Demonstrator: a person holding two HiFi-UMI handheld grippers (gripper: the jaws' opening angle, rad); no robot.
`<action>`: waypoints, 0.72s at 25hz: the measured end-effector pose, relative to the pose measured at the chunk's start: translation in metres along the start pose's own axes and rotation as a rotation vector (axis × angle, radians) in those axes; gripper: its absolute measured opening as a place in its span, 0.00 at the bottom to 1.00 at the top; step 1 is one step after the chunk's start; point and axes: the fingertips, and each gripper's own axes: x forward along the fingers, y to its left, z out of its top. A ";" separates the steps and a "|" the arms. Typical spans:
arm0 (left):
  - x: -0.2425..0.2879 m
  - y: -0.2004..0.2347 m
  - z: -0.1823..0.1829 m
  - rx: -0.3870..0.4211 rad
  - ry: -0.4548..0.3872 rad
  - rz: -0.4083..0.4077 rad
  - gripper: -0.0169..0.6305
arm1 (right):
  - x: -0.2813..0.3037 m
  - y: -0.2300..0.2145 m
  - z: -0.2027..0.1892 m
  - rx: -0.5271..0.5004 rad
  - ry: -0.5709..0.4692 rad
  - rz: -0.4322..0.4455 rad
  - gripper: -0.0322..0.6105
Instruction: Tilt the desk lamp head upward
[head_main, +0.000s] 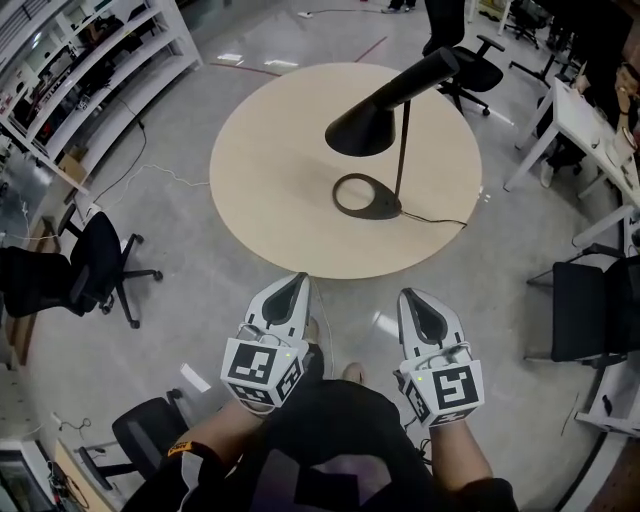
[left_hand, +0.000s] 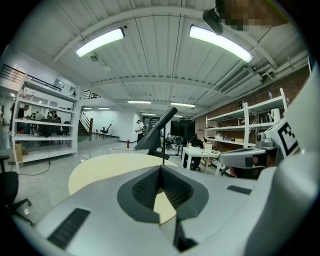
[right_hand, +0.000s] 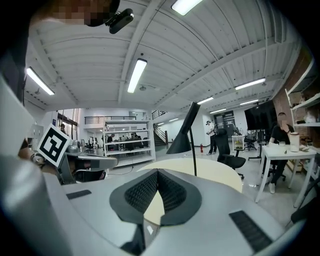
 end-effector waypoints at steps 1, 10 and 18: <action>0.010 0.007 0.005 -0.006 -0.005 -0.012 0.10 | 0.008 -0.003 0.006 -0.008 -0.004 -0.007 0.07; 0.109 0.087 0.071 -0.071 -0.019 -0.154 0.10 | 0.105 -0.026 0.082 -0.035 -0.030 -0.097 0.07; 0.180 0.150 0.100 -0.087 0.011 -0.281 0.10 | 0.182 -0.038 0.157 -0.118 -0.076 -0.168 0.07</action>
